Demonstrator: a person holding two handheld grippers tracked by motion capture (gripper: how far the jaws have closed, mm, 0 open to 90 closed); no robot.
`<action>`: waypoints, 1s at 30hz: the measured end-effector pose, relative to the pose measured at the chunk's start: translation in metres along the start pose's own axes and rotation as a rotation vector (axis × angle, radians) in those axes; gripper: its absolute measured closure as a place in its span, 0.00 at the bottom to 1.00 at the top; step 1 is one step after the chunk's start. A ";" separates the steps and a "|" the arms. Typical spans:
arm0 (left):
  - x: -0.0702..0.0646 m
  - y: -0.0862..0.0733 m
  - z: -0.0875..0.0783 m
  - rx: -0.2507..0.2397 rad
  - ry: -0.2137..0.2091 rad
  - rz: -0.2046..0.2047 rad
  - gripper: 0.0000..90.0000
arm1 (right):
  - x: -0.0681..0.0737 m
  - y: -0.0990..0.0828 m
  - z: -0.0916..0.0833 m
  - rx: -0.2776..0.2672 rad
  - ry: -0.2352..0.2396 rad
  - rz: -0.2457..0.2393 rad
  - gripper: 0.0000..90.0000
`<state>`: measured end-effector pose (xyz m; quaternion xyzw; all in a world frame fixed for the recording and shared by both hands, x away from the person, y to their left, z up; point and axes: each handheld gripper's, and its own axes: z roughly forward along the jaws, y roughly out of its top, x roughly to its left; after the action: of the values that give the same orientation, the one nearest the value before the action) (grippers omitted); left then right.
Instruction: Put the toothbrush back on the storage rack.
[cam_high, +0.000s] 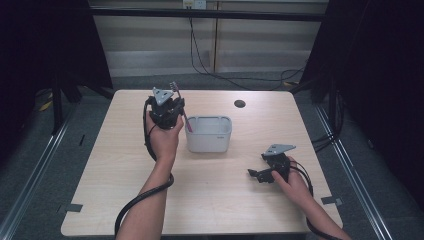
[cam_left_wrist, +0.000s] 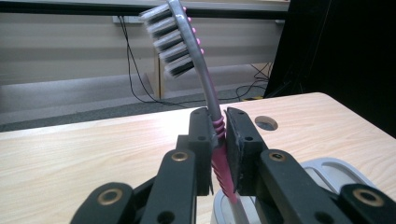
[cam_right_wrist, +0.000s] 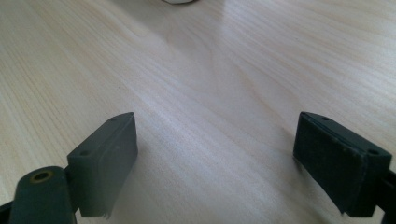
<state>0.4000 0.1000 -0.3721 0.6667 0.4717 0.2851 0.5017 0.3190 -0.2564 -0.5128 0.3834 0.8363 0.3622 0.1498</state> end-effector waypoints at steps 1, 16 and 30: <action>0.000 -0.001 0.000 0.000 -0.002 0.000 0.90 | 0.000 0.000 0.000 0.000 0.000 0.000 0.15; -0.001 -0.014 0.005 0.026 -0.004 -0.007 0.90 | 0.000 0.000 0.000 -0.001 0.000 0.000 0.15; -0.003 -0.019 0.007 0.028 -0.002 0.006 0.90 | 0.000 0.000 0.000 -0.001 0.000 0.001 0.15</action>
<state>0.3981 0.0956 -0.3920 0.6754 0.4733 0.2793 0.4918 0.3189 -0.2563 -0.5128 0.3835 0.8360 0.3627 0.1498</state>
